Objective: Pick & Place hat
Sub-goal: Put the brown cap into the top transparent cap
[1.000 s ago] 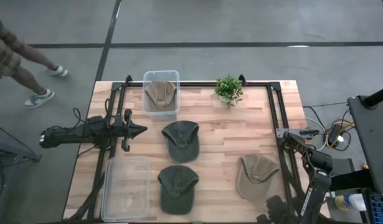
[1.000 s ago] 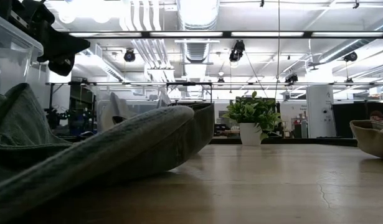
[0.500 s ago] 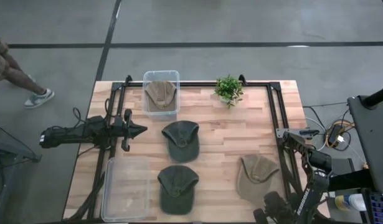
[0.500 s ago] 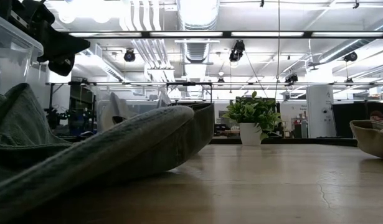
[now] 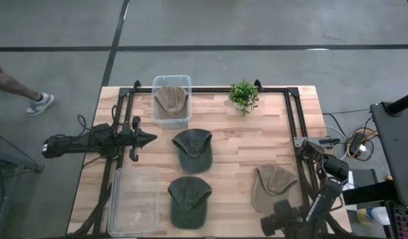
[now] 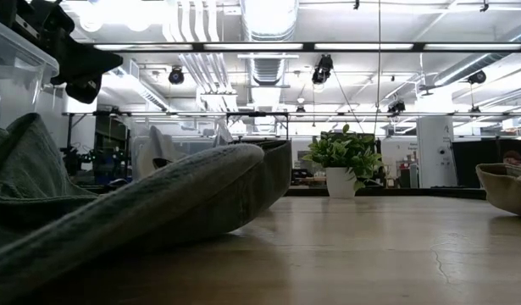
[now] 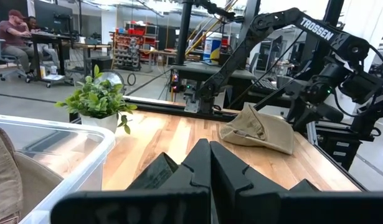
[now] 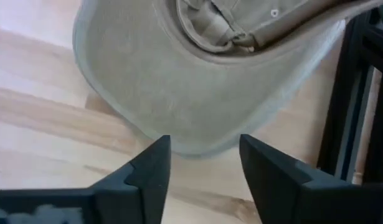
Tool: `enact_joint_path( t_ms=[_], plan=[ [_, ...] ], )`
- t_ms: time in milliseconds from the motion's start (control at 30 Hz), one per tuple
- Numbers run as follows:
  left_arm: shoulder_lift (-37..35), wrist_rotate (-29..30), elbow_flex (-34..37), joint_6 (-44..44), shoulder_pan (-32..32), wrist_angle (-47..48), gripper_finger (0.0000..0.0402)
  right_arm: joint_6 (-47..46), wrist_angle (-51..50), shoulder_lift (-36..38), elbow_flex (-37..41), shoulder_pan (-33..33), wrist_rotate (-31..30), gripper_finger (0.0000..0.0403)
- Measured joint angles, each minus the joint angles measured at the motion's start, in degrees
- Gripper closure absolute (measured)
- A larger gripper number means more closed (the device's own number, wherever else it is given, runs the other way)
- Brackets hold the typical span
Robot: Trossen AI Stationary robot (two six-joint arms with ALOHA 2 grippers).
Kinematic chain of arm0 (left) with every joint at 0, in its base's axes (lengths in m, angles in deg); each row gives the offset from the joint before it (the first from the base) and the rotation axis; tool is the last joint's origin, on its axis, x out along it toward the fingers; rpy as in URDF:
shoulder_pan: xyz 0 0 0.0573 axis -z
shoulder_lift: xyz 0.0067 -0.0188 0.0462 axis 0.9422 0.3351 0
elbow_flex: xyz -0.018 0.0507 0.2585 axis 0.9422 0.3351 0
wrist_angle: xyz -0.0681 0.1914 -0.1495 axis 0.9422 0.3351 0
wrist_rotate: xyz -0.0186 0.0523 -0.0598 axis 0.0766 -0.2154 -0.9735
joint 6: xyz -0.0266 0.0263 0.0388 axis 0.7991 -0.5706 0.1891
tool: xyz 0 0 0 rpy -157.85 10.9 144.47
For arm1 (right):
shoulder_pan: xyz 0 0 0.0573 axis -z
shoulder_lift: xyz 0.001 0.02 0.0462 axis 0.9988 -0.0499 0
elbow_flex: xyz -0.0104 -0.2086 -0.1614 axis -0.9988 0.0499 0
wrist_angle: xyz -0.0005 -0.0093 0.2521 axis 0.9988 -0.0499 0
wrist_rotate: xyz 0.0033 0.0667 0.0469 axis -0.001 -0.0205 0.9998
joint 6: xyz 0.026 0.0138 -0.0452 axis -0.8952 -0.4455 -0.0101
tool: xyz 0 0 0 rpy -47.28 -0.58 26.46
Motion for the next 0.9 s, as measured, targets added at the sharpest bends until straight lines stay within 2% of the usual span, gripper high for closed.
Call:
enact_joint_path(
  t_ms=[267, 433, 767, 900],
  plan=[
    [0.00, -0.04, 0.00, 0.02, 0.00, 0.01, 0.0402, -0.12, -0.02, 0.09, 0.21, 0.13, 3.59, 0.0193],
    [0.00, -0.08, -0.02, 0.00, -0.01, 0.01, 0.0402, -0.05, -0.21, 0.18, 1.14, 0.43, 3.51, 0.0193],
    [0.00, -0.11, -0.02, 0.01, -0.01, 0.01, 0.0402, -0.03, 3.51, 0.30, 8.46, 0.85, 2.51, 0.0193],
    [0.00, -0.30, -0.01, 0.02, 0.00, 0.01, 0.0402, -0.10, 3.47, 0.41, 9.67, 1.15, 1.10, 0.0208]
  ],
)
